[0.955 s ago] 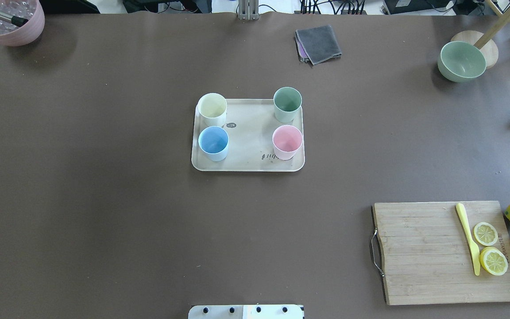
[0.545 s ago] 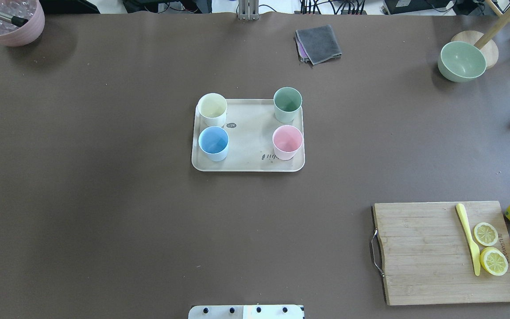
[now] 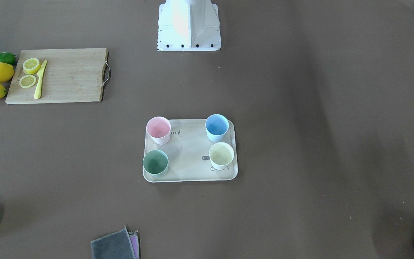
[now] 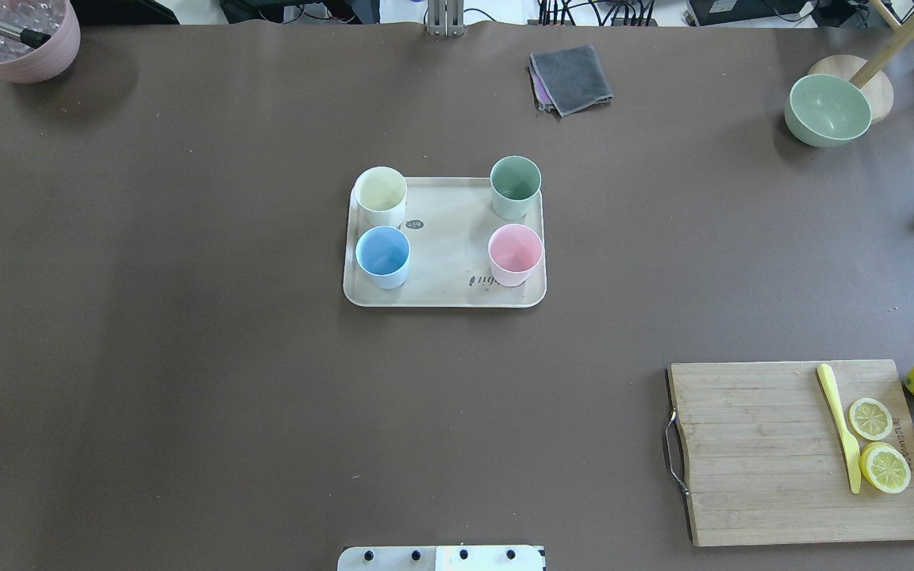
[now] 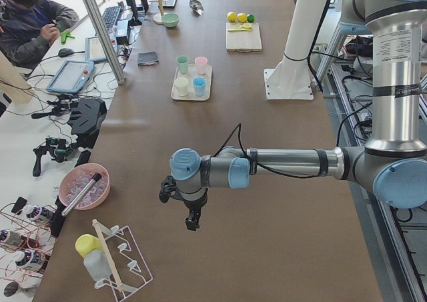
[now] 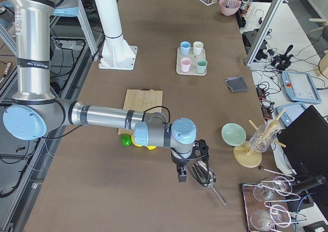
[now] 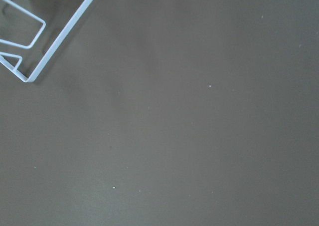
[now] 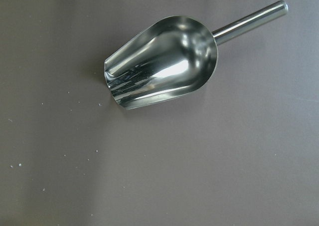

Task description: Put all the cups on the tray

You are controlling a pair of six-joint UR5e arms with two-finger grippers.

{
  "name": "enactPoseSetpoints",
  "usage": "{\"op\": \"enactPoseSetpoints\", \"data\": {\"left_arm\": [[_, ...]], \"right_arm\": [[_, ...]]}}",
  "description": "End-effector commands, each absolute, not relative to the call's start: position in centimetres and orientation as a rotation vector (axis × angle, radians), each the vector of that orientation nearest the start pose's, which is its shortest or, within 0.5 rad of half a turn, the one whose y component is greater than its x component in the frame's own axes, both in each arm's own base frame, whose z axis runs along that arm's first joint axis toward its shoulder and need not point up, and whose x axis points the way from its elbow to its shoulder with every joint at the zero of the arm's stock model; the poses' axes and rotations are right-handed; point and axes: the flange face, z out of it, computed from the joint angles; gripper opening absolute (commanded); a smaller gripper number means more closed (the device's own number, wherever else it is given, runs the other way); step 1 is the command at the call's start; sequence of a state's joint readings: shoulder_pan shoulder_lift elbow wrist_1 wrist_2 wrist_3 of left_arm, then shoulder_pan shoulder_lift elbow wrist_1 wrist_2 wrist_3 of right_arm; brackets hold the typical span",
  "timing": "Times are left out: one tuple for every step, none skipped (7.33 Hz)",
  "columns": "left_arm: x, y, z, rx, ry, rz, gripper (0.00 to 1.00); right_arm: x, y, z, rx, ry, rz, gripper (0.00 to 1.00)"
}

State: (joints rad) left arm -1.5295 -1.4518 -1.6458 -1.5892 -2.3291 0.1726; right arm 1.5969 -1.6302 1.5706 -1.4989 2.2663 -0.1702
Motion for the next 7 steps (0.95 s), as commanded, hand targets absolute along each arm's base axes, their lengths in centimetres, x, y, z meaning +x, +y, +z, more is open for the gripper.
{"op": "enactPoseSetpoints", "data": {"left_arm": [[-6.6,-42.9,67.8,0.047,0.811,0.142,0.97],[-6.6,-43.8,67.4,0.042,0.807,0.14,0.97],[-6.5,-44.9,66.6,0.022,0.807,0.136,0.97],[-6.7,-45.5,66.1,0.006,0.79,0.132,0.97],[-6.9,-45.0,66.7,-0.007,0.776,0.123,0.97],[-6.9,-44.7,66.9,-0.013,0.777,0.113,0.97],[-7.1,-44.8,66.1,0.009,0.773,0.122,0.97]], "right_arm": [[5.2,-47.2,66.2,0.064,-0.683,-0.207,1.0],[4.4,-47.1,63.2,0.031,-0.679,-0.214,1.0],[4.5,-47.1,61.0,-0.005,-0.658,-0.213,1.0],[4.5,-46.4,61.8,-0.019,-0.665,-0.211,1.0],[4.5,-46.2,62.0,-0.027,-0.666,-0.205,1.0],[4.5,-46.1,62.1,-0.03,-0.669,-0.199,1.0],[4.5,-46.2,61.9,-0.027,-0.669,-0.2,1.0]]}}
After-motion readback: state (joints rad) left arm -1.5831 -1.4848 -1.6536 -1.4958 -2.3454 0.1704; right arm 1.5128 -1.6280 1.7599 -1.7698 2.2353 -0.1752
